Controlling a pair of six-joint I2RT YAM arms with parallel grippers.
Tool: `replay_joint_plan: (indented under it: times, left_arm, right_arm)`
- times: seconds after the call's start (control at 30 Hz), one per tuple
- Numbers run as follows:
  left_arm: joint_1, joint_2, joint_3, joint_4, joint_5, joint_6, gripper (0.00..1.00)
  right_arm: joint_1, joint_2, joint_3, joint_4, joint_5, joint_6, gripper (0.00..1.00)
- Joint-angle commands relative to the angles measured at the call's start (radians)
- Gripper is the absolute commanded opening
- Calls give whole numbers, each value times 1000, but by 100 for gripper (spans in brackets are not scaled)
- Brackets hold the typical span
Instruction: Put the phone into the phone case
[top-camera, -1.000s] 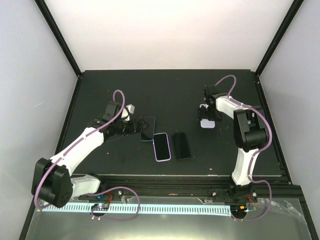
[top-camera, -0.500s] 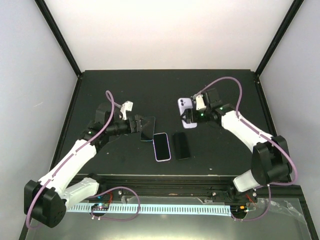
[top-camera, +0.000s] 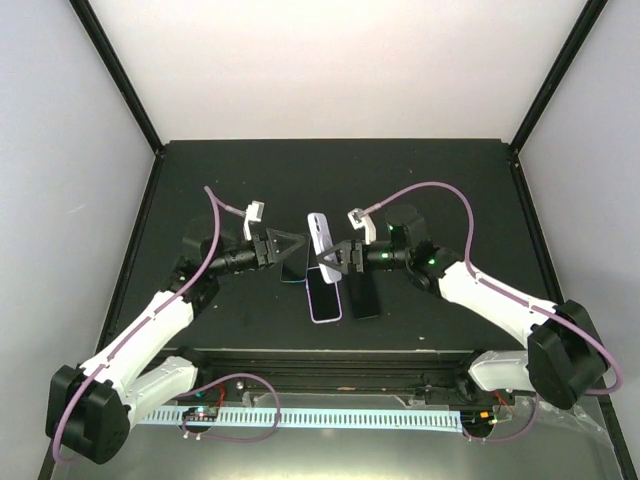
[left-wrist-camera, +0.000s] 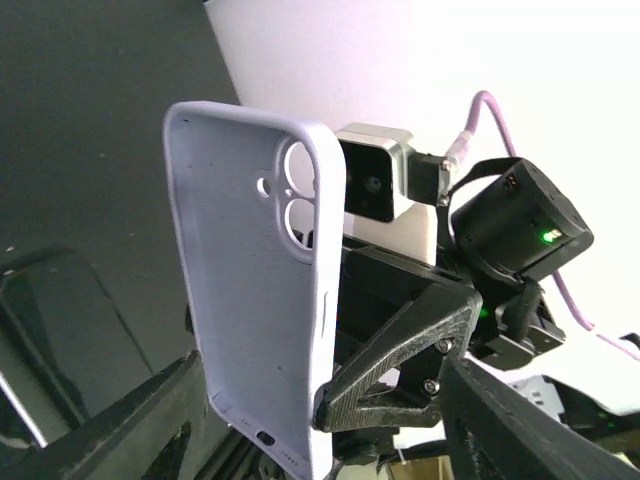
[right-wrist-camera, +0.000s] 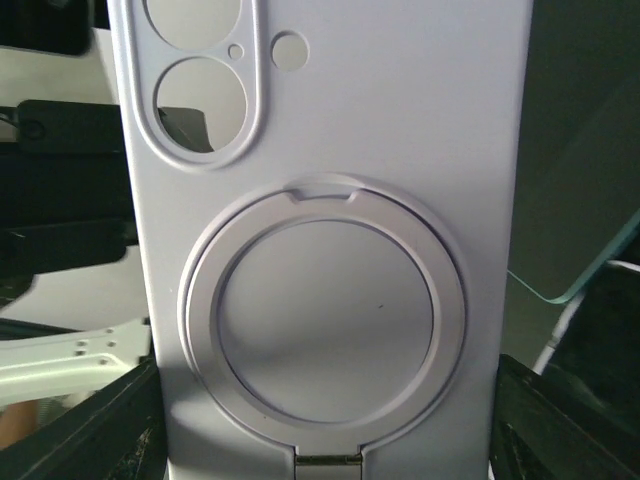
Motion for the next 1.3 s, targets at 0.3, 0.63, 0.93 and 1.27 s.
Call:
replay_joint_plan:
  times: [0.3, 0.63, 0.93, 1.27]
  left_arm:
    - [-21, 3, -42, 322, 72, -187, 40]
    - [-23, 14, -48, 347, 72, -194, 30]
    - [-23, 11, -48, 339, 67, -181, 2]
    - [14, -63, 39, -134, -32, 68, 1]
  right_arm:
    - [47, -3, -17, 245, -96, 151, 77]
    - [69, 26, -15, 267, -104, 169, 77]
    - [78, 46, -7, 262, -99, 168, 80]
    - [72, -26, 7, 70, 124, 96, 100]
